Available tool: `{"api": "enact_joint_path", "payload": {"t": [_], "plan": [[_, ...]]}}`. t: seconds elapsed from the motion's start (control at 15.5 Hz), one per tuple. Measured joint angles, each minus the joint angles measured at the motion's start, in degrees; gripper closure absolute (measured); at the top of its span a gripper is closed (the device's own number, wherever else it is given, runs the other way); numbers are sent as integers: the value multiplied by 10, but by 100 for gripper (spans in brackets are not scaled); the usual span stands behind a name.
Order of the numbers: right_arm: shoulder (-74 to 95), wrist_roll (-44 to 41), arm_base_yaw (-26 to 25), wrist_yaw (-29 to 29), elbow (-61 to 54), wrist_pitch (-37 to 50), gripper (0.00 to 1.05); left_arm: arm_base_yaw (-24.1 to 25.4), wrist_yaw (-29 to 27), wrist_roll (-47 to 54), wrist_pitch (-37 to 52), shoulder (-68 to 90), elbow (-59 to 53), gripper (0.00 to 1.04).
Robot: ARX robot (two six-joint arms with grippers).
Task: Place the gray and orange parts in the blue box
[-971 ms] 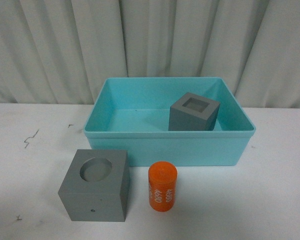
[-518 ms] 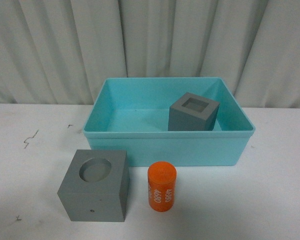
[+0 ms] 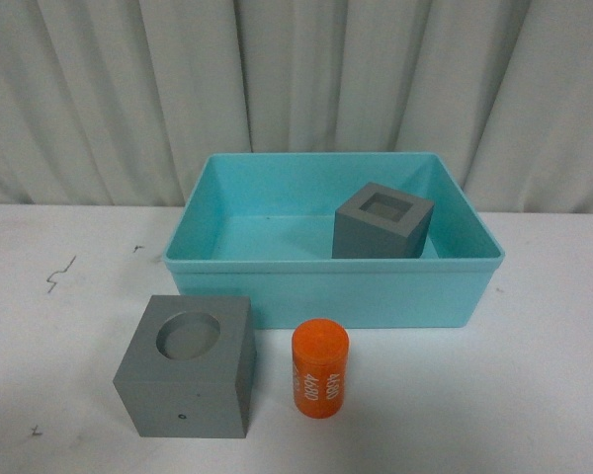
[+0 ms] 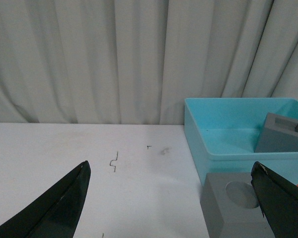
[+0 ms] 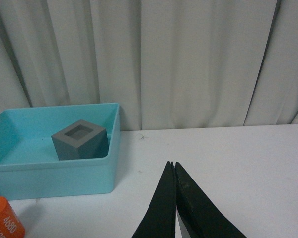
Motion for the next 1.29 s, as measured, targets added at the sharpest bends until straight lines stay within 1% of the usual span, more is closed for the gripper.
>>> {"api": "enact_joint_path", "payload": {"t": [0.26,0.32,0.39,0.58,0.65,0.78,1.04,1.1,1.16,1.23,1.29], "plan": [[-39,0,0,0,0,-43,103,0,0,0,0,0,0,7],[-101,0,0,-1,0,-131,103,0,0,0,0,0,0,7],[-131,0,0,-2,0,-126,103,0,0,0,0,0,0,7],[-130,0,0,-1,0,-134,103,0,0,0,0,0,0,7],[-130,-1,0,-1,0,-135,97,0,0,0,0,0,0,7],[-130,-1,0,-1,0,-135,73,0,0,0,0,0,0,7],[-130,-1,0,-1,0,-135,24,0,0,0,0,0,0,7],[-130,-1,0,-1,0,-135,7,-1,-3,-4,-9,1,1,7],[-130,-1,0,-1,0,-135,4,-17,-35,-33,-88,24,28,7],[-130,-2,0,-1,0,-136,8,-61,-90,-102,-178,115,82,7],[-130,-2,0,-2,0,-135,6,-99,-110,-173,-206,176,123,7]]}}
